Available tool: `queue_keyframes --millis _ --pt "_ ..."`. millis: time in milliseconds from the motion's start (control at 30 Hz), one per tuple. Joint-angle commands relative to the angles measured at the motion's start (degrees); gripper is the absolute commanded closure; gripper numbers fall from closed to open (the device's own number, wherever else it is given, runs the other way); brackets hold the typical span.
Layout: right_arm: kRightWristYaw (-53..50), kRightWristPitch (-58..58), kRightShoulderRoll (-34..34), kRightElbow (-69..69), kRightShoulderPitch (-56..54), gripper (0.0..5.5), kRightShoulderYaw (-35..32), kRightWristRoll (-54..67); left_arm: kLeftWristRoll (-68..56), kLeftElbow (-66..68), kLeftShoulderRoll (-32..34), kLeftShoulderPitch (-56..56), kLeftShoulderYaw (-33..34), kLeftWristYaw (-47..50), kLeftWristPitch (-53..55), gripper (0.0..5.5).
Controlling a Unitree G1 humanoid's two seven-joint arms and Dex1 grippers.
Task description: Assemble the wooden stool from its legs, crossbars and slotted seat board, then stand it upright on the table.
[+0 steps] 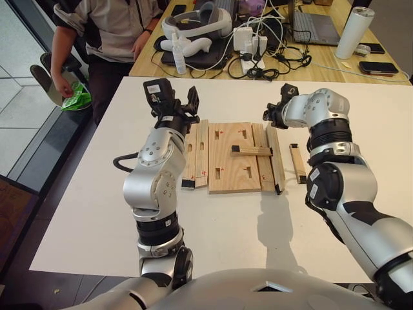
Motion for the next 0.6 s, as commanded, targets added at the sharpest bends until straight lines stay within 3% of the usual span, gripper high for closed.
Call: queue_keyframes --millis 33,533,600 --pt "-0.95 -0.23 -1.29 2.17 -1.55 3.23 -0.39 -0.09 0.58 0.4 0.18 -0.45 -0.22 0.31 -0.12 2.78" --pt "-0.62 -1.18 -1.78 9.81 0.97 3.23 -0.77 0.62 0.32 0.18 -0.77 -0.22 -1.14 0.42 -0.37 2.78" --pt "-0.5 -1.74 -1.68 10.1 1.12 3.51 -0.38 0.36 0.31 0.15 -0.7 -0.19 -1.25 0.35 -0.29 2.78"
